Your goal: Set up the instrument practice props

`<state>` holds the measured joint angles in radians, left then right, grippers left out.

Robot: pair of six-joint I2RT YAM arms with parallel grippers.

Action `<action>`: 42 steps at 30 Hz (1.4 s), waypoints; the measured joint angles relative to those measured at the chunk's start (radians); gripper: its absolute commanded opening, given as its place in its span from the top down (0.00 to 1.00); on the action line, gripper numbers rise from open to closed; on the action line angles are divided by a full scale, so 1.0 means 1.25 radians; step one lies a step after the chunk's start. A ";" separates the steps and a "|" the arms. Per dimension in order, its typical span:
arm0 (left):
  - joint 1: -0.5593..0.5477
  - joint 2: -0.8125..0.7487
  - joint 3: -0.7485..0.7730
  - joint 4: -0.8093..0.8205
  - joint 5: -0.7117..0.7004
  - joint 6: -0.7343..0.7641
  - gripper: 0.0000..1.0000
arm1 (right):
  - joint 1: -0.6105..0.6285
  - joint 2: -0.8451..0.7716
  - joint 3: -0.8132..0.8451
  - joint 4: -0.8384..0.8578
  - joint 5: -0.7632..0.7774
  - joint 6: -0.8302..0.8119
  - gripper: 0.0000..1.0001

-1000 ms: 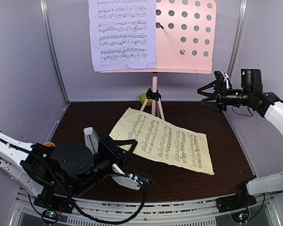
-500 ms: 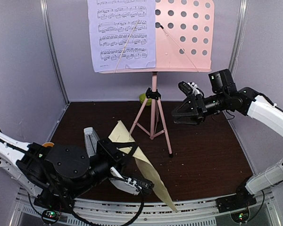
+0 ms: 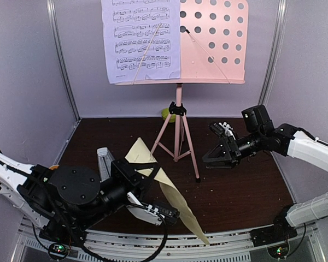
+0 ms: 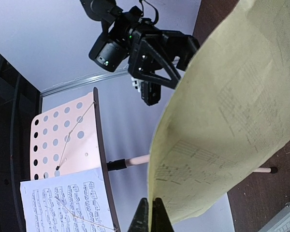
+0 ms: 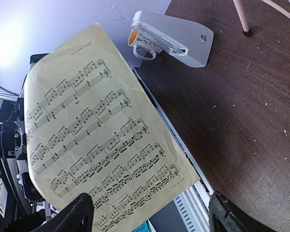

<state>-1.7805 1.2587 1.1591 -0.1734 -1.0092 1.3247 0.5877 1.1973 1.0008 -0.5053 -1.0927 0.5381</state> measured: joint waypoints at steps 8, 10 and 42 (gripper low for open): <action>-0.002 0.005 0.095 0.000 -0.001 0.011 1.00 | 0.016 -0.018 -0.125 0.216 0.000 0.152 0.06; -0.004 0.005 0.132 0.006 -0.002 0.014 1.00 | 0.020 -0.023 -0.137 0.279 0.000 0.201 0.06; 0.026 0.043 0.289 0.276 0.014 0.159 1.00 | 0.233 0.182 -0.241 1.438 0.183 1.115 0.12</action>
<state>-1.7481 1.3128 1.5204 0.1722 -0.9913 1.5238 0.8791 1.4246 0.6994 1.2926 -0.8642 1.9316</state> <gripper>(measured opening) 0.007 0.929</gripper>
